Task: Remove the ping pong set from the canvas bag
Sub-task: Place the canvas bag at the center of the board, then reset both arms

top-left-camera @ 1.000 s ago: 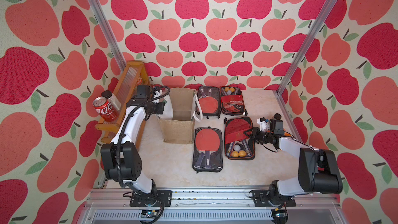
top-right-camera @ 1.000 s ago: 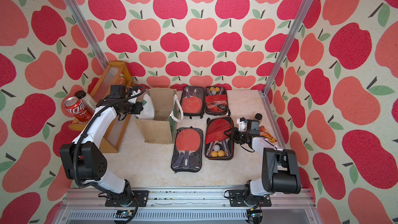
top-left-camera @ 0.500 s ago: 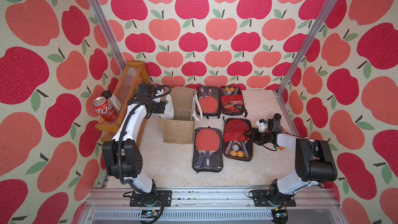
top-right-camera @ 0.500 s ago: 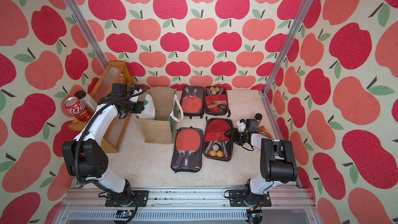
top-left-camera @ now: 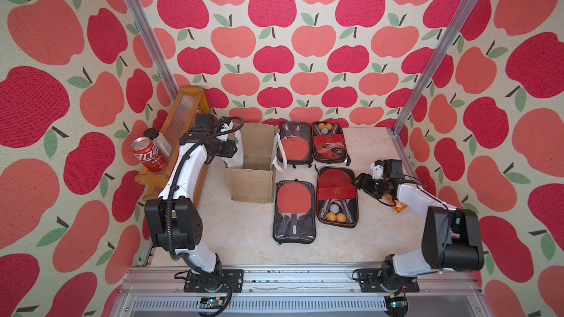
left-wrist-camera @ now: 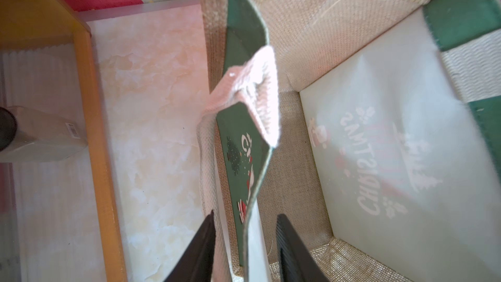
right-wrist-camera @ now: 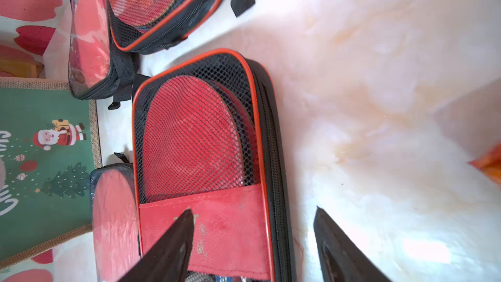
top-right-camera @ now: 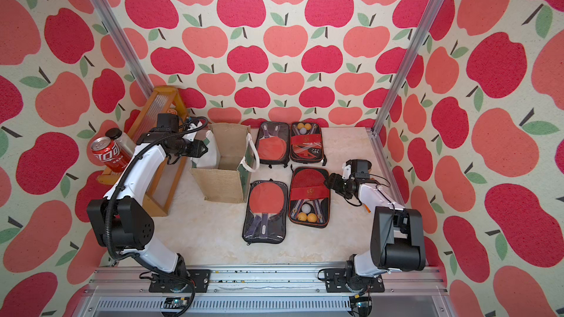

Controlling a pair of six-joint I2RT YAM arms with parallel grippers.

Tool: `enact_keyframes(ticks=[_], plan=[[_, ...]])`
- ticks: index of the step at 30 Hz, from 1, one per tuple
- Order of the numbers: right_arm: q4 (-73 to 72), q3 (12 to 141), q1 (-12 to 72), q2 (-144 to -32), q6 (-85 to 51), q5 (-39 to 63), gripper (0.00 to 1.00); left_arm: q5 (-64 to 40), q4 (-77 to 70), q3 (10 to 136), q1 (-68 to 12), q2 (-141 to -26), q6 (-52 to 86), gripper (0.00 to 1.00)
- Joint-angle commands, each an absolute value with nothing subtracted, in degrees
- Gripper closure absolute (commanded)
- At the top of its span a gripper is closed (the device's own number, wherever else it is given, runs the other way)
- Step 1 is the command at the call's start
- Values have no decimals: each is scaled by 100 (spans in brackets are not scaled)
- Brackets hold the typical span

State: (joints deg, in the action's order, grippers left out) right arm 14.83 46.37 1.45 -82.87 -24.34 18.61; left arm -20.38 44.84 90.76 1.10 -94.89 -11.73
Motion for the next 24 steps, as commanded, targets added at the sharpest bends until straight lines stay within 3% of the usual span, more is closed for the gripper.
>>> enact_keyframes(ticks=[1, 9, 16, 24], plan=[[2056, 5026, 382, -7915, -2150, 1250, 27, -2235, 4643, 9354, 147, -9240, -1224, 58], [2373, 5679, 914, -7726, -1942, 559, 26, -2224, 4780, 9660, 258, -8922, -943, 51], [2218, 5901, 1089, -7853, -1787, -6, 25, -1768, 4447, 9207, 837, -8533, -26, 24], [2096, 6010, 1212, -8081, -1784, -170, 25, -1997, 4101, 8364, 986, -8389, -223, 24]])
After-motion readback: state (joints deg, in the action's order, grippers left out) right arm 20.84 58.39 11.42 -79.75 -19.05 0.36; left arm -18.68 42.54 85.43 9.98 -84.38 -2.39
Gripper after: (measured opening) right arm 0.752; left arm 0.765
